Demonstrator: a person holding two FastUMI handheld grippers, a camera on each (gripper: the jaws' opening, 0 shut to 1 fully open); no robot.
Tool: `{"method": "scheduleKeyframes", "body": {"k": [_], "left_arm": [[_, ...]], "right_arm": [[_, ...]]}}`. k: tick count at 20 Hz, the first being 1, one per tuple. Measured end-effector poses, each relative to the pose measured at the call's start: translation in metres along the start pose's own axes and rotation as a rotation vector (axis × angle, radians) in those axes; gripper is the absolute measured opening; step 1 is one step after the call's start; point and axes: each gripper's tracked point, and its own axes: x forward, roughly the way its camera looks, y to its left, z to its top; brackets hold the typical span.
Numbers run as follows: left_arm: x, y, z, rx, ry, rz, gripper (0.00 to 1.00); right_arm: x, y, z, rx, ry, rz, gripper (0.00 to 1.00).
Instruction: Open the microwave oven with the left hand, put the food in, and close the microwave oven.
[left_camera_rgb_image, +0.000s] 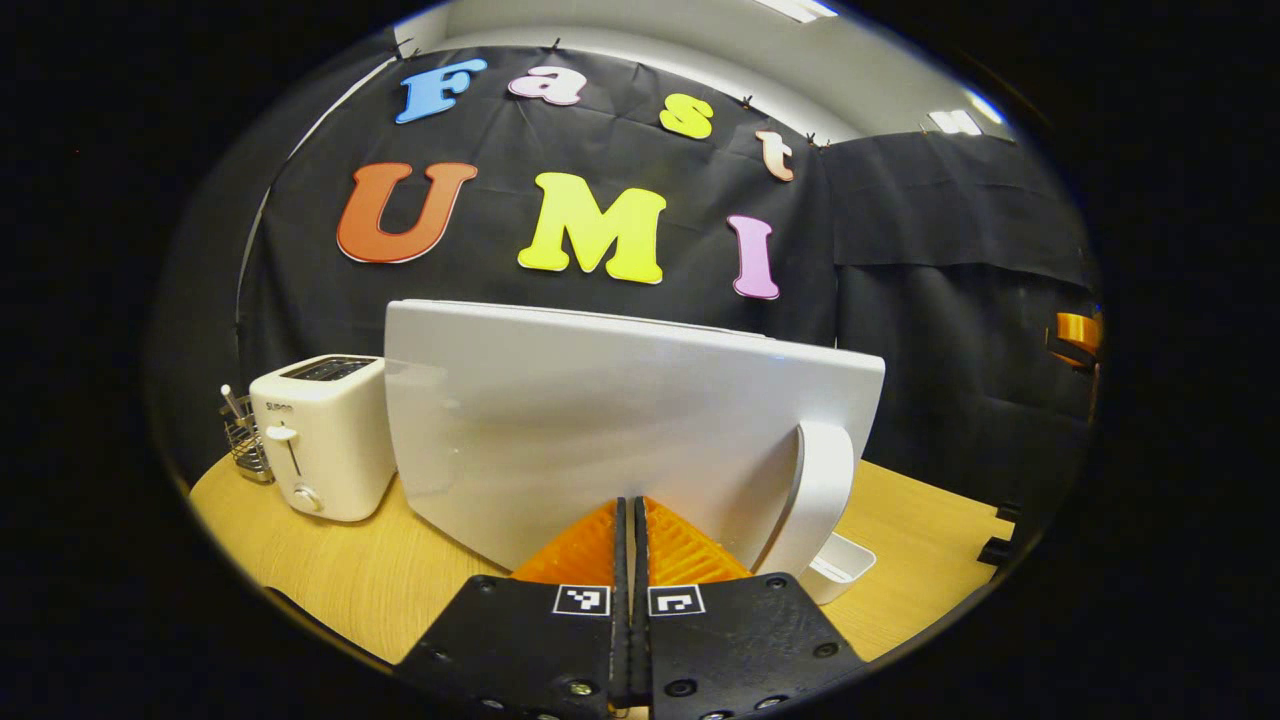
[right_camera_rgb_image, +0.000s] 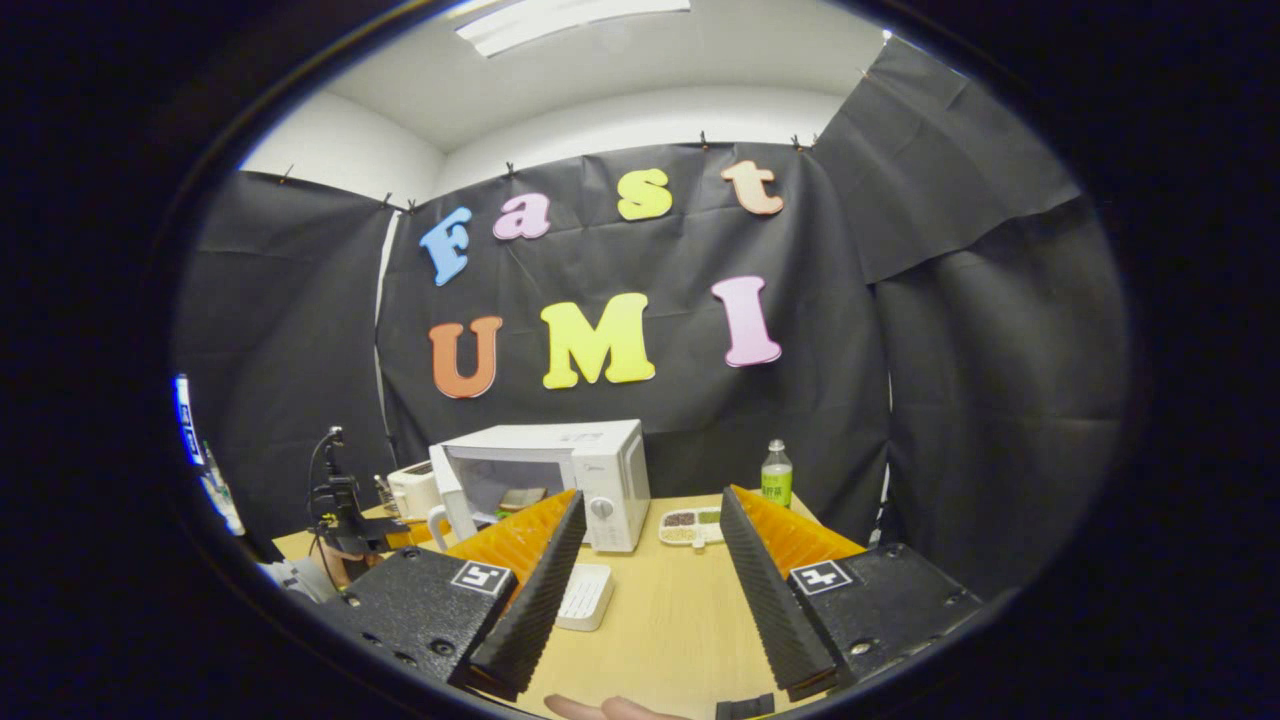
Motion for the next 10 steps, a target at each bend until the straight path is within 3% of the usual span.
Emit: {"method": "scheduleKeyframes", "body": {"k": [10], "left_arm": [[0.081, -0.011, 0.016, 0.051, -0.024, 0.029, 0.0]], "right_arm": [[0.048, -0.019, 0.016, -0.008, -0.021, -0.007, 0.87]]}}
